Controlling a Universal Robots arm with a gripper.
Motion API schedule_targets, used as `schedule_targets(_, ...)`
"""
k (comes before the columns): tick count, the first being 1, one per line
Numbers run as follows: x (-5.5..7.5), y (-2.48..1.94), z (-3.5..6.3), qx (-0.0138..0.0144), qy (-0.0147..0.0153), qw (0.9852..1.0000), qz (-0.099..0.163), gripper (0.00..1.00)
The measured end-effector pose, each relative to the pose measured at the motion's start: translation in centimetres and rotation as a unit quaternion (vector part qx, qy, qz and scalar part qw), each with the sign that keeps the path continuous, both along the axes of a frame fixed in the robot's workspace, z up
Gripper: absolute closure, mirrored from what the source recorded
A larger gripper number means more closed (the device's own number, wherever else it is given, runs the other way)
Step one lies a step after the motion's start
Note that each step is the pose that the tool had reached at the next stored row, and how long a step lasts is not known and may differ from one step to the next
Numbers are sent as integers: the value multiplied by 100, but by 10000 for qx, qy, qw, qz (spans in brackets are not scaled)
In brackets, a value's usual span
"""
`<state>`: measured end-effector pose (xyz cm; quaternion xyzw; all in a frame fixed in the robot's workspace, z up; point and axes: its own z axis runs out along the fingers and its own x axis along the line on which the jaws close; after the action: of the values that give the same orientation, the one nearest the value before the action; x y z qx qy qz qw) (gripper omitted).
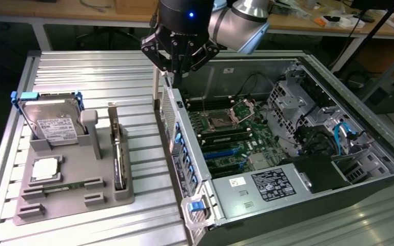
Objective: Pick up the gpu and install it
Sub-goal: 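Reach for the gpu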
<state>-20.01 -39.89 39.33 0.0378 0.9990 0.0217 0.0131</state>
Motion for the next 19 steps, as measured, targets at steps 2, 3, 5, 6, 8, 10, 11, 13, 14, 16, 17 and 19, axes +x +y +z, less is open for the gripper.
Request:
schedule_targets(2,0,0,0,0,0,10000,0,89)
schedule_targets(3,0,0,0,0,0,10000,0,89)
schedule_targets(5,-1,0,0,0,0,10000,0,89)
schedule_targets(6,-6,0,-1,1,-1,10000,-1,89)
schedule_targets(8,-21,0,0,0,0,10000,0,89)
schedule_targets(10,-46,0,0,0,0,10000,-1,89)
schedule_targets(11,-56,0,0,0,0,10000,0,89)
schedule_targets(13,-91,0,0,0,0,10000,0,89)
schedule_targets(14,-106,0,0,0,0,10000,0,89)
schedule_targets(16,-144,0,0,0,0,10000,0,89)
schedule_targets(17,-163,0,0,0,0,10000,0,89)
schedule_targets(19,-211,0,0,0,0,10000,0,89)
